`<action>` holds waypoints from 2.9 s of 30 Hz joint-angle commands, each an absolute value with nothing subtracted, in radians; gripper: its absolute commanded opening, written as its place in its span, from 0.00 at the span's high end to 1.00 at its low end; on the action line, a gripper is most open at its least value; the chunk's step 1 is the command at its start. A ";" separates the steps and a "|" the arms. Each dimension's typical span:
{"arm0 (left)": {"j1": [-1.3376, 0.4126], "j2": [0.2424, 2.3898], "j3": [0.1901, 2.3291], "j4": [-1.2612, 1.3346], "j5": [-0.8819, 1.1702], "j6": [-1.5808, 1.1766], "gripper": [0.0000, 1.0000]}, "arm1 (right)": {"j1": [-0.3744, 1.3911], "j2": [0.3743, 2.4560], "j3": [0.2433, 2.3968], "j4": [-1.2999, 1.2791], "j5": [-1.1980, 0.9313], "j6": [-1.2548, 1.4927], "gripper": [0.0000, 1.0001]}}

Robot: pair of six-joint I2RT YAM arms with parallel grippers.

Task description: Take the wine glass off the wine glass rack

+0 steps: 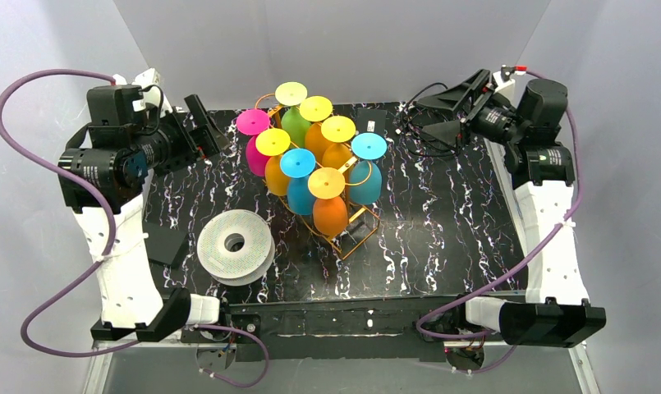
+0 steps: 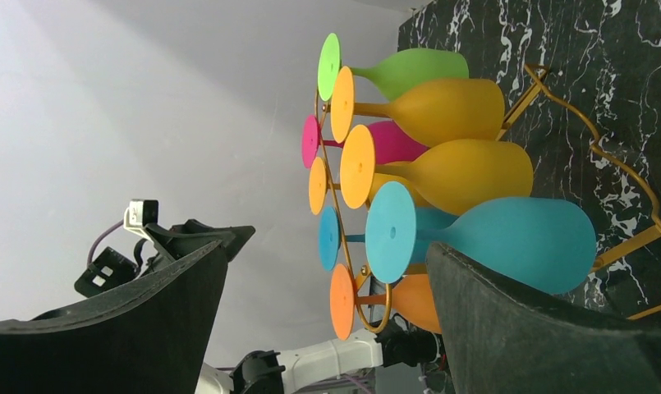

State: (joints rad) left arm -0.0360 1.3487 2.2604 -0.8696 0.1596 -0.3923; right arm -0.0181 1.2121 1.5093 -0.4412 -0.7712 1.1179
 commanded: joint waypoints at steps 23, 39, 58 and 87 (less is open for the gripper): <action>-0.108 1.442 2.420 -0.828 0.257 -0.435 0.00 | 0.169 1.243 1.291 -0.181 -0.747 1.140 0.28; -0.108 1.428 2.416 -0.820 0.267 -0.430 0.00 | 0.227 1.294 1.287 -0.128 -0.748 1.171 0.45; -0.107 1.417 2.404 -0.818 0.258 -0.420 0.00 | 0.242 1.319 1.296 -0.114 -0.772 1.178 0.70; -0.107 1.395 2.398 -0.818 0.247 -0.410 0.00 | 0.243 1.315 1.344 -0.093 -0.787 1.212 0.99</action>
